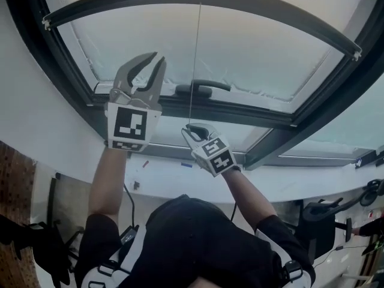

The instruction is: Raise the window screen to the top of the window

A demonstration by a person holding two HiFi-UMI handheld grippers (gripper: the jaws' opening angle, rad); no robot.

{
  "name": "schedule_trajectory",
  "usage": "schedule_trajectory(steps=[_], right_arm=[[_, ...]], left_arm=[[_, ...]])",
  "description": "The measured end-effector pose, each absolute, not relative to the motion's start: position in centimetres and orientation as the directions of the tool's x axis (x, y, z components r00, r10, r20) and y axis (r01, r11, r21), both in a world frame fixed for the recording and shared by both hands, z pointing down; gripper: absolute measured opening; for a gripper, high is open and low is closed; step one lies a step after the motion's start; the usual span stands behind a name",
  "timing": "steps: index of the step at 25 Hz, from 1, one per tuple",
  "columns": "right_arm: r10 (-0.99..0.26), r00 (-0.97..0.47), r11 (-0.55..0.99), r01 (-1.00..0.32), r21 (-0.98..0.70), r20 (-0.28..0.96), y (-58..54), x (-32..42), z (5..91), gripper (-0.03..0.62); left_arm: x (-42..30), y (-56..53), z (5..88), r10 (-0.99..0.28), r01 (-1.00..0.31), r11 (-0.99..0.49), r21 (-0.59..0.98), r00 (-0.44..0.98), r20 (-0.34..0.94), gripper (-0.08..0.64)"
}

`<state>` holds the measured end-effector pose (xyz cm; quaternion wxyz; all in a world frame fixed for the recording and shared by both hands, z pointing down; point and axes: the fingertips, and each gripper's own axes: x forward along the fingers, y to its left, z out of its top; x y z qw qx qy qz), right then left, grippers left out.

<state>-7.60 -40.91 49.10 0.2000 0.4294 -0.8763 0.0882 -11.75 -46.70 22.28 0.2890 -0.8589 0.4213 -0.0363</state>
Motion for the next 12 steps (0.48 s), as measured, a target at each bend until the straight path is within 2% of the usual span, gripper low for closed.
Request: schedule_trajectory(steps=[6, 12], right_arm=[[-0.735, -0.536, 0.609, -0.791, 0.056, 0.416, -40.5, -7.5, 47.7, 0.063], [-0.792, -0.522, 0.569, -0.82, 0.071, 0.316, -41.5, -5.5, 42.7, 0.06]], left_arm=[[-11.0, -46.5, 26.7, -0.691, -0.706, -0.672, -0.221, 0.706, -0.155, 0.063], [-9.6, -45.7, 28.3, -0.628, -0.64, -0.766, -0.062, 0.765, -0.139, 0.064]])
